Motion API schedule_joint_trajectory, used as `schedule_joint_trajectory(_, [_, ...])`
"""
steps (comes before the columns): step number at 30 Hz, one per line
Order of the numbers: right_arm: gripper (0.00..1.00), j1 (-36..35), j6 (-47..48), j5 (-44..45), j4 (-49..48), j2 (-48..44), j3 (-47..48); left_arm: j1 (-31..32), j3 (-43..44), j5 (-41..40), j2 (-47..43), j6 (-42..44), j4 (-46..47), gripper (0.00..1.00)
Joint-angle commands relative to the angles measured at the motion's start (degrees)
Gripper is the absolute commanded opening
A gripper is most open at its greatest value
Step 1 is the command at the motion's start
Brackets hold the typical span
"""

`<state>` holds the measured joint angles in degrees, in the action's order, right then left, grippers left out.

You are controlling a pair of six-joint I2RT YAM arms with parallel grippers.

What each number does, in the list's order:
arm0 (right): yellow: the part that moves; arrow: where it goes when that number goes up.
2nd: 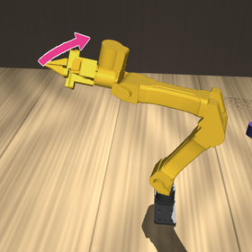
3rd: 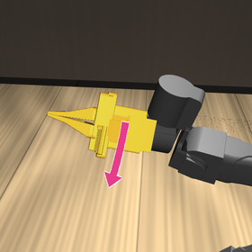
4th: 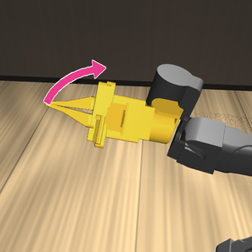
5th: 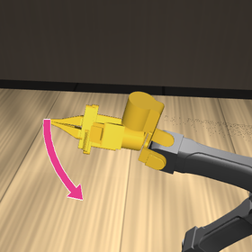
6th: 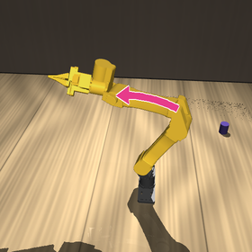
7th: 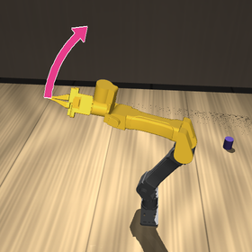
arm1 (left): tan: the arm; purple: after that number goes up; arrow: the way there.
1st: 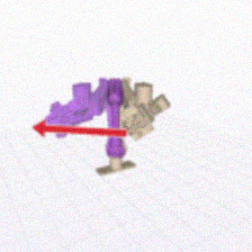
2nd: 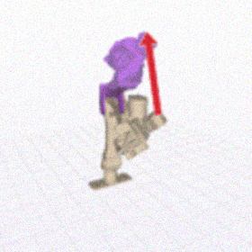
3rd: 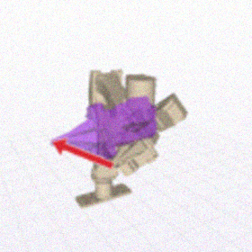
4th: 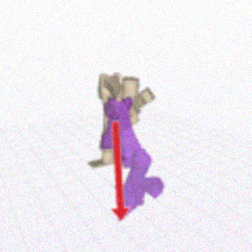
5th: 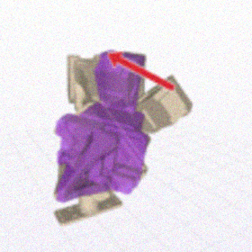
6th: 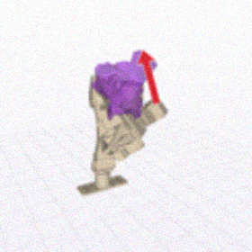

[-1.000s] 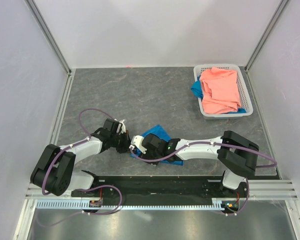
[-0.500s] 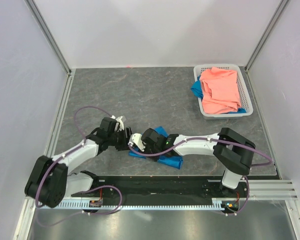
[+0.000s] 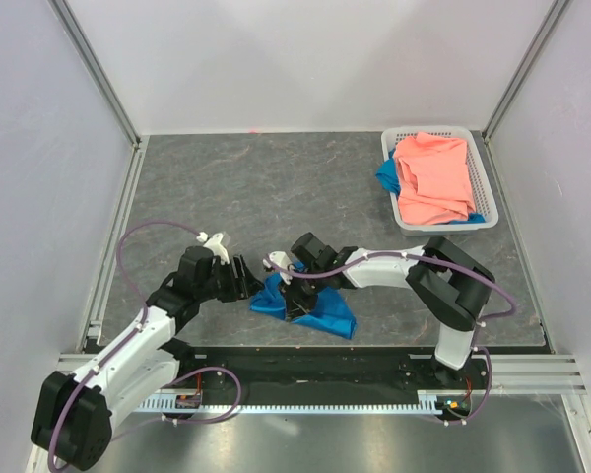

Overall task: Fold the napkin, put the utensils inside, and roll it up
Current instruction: Roll the napkin with the utensil

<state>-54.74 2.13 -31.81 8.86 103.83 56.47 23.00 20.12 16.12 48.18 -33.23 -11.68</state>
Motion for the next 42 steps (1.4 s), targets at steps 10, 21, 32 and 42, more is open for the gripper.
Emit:
schedule_joint_trajectory(10, [0.21, 8.3, -5.3, -24.9, 1.2, 14.0, 5.7, 0.2, -4.4, 7.3, -1.8, -1.0, 7.8, 0.62])
schedule_joint_trajectory(21, [0.21, 12.3, -7.8, -30.9, 1.2, 23.3, 10.0, 0.1, -6.4, 6.5, 0.0, -0.4, 11.2, 0.62])
schedule_joint_trajectory(32, [0.22, 13.2, -8.5, -30.9, 1.9, 25.1, 11.9, 0.1, -6.9, 5.2, 6.9, -0.6, 17.0, 0.31])
schedule_joint_trajectory(42, [0.48, 13.2, -8.3, -21.9, 4.3, 17.9, 11.8, 0.1, -1.6, 4.5, 17.8, -0.1, 14.1, 0.02])
